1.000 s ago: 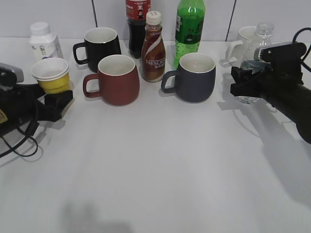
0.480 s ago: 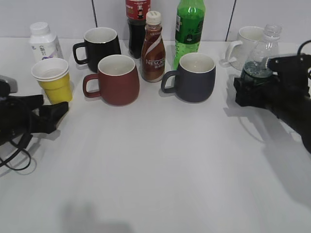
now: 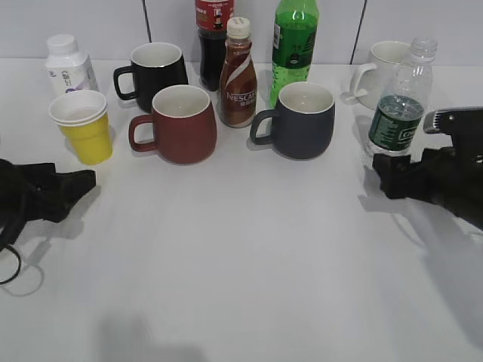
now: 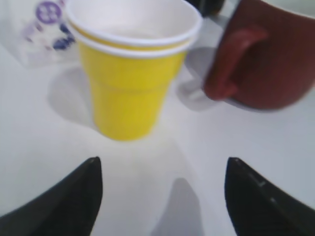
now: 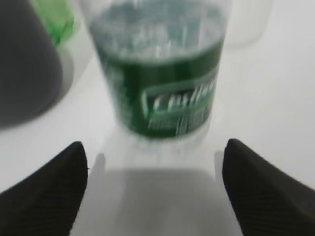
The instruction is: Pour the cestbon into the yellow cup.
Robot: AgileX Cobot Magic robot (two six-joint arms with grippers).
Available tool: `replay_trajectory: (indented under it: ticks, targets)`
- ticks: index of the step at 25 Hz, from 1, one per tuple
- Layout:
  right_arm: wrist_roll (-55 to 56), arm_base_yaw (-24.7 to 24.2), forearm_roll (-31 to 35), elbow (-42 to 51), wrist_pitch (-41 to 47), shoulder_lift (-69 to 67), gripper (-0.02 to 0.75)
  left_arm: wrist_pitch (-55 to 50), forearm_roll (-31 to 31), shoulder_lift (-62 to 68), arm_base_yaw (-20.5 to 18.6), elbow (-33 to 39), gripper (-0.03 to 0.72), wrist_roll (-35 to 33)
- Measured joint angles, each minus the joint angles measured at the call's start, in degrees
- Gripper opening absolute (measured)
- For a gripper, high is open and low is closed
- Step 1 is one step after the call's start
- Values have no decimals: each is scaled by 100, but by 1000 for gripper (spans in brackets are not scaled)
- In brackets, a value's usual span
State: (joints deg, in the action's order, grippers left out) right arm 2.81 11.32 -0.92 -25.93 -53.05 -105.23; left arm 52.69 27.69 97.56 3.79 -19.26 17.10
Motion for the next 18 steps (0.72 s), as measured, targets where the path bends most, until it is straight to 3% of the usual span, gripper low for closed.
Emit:
replay_trajectory:
  ticks: [8,11,14,18]
  targets:
    - [460,0,-556,77,1998,1298,599,-1541,410,-1613,501,0,588,1033]
    - [543,0,-623,-63,3339,1927,592,-2450,410,-2319,748,-6,588,1248]
    - [634,0,-645,-345,4684,2532,590,-3870,353,-3010,1068,-214,585,1320]
    - [641,0,-553,-856,6430,3330,587,-6330,-213,-3782,1584,-918,564,1339]
